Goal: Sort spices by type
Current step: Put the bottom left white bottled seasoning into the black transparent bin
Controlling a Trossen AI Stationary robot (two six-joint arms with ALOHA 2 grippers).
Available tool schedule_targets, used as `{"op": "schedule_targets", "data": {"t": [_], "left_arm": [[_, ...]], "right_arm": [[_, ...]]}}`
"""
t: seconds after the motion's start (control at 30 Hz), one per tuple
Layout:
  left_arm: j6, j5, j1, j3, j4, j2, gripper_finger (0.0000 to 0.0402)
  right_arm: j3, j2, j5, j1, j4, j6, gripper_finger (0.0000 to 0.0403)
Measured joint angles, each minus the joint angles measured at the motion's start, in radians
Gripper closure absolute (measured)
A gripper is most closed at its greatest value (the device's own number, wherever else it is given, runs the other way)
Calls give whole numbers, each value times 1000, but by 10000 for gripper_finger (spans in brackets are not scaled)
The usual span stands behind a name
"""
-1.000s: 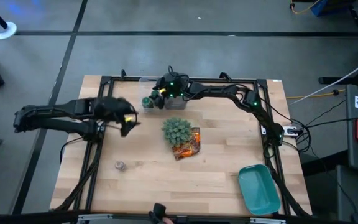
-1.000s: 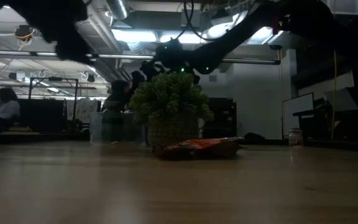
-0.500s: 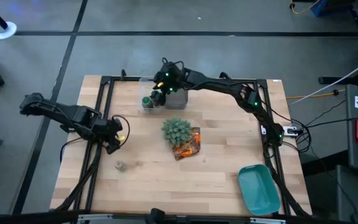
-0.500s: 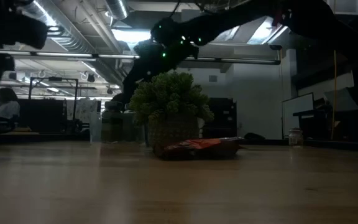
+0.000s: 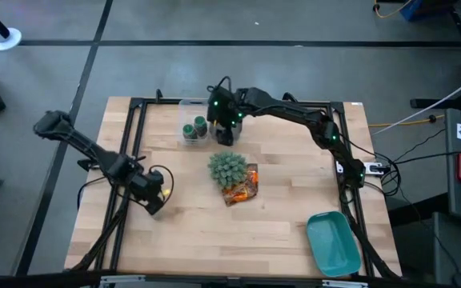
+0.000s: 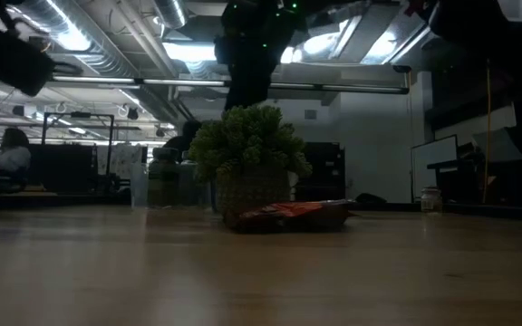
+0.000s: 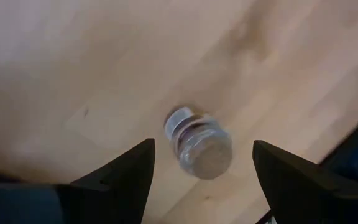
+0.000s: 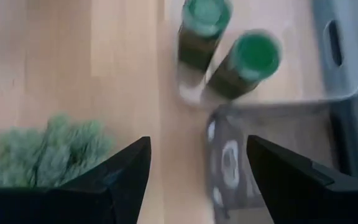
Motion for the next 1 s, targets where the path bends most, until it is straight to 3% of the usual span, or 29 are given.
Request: {"op": "schedule_targets", "data": {"t": [0.2,0.57,0.7,0.83,1.0], "left_arm": [[-88,42,-55,0,71,113,147],[-138,43,-113,0,175,257,147],[-104,39,-121,0,182,313,147],[-40,-28,-121,0,214,352,151],[37,-81,-105,0,266,361,198]], "right_arm": [[0,2,10,51,-80,-6,136],[0,-40,131,117,-210,-5,136],[0,-66,131,126,-277,-5,136],[-1,-91,132,127,-355,5,136],[-1,-119,132,126,-471,8,136]]}}
